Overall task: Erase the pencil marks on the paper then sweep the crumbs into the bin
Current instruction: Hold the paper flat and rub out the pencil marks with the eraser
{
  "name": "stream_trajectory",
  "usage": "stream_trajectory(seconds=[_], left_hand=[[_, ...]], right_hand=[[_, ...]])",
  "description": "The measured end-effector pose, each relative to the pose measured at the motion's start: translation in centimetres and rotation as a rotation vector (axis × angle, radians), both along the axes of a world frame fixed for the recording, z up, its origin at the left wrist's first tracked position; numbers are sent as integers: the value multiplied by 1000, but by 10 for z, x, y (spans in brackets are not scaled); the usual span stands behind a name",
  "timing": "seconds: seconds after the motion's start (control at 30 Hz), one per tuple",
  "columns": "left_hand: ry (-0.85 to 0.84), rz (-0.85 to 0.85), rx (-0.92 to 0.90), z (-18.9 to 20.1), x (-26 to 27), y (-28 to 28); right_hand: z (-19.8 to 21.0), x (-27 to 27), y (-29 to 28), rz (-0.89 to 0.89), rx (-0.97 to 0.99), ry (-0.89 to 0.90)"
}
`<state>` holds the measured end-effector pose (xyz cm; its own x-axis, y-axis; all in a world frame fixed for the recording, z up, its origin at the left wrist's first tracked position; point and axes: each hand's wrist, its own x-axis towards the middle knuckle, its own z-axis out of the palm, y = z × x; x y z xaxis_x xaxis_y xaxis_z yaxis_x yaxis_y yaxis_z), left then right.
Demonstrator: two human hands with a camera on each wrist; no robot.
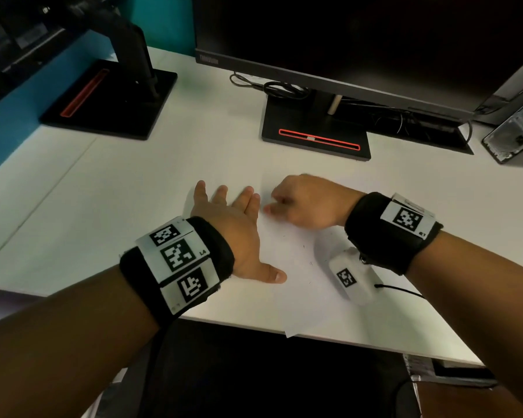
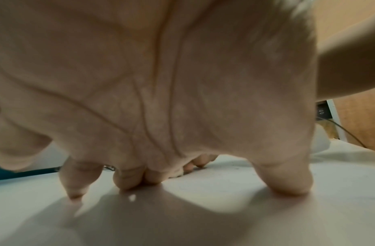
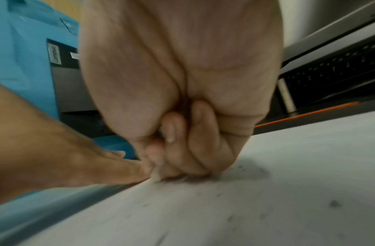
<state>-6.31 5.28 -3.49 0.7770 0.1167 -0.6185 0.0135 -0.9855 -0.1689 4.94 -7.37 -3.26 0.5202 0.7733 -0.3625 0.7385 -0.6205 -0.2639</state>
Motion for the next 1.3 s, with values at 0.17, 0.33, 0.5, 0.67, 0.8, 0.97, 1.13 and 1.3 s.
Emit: stream_trajectory(seconds=[0.17,0.33,0.5,0.67,0.8,0.97,1.13,1.3], left_hand=[[6,0,12,1,0,-1],[15,6,14,3,0,-2],[15,2,17,3,0,-1],[14,-3,22,2,1,-1],[18,-6,25,3,1,-2],[11,-6,24,2,1,-1],[26,-5,33,4,1,-2],[27,-4,38,4,1,-2]], right_hand=[[0,16,-4,-92,4,-13],[-5,14,-9,-75,40,-53],[-2,27,-21,-189,24,65],[-6,17,-16,-109,35,-46],[-4,22,-21,-184,38,48],[-5,18,-24,-136,41,-57],[-6,26,-34,-213,46,-9],[-8,12,-35,-92,6,33]])
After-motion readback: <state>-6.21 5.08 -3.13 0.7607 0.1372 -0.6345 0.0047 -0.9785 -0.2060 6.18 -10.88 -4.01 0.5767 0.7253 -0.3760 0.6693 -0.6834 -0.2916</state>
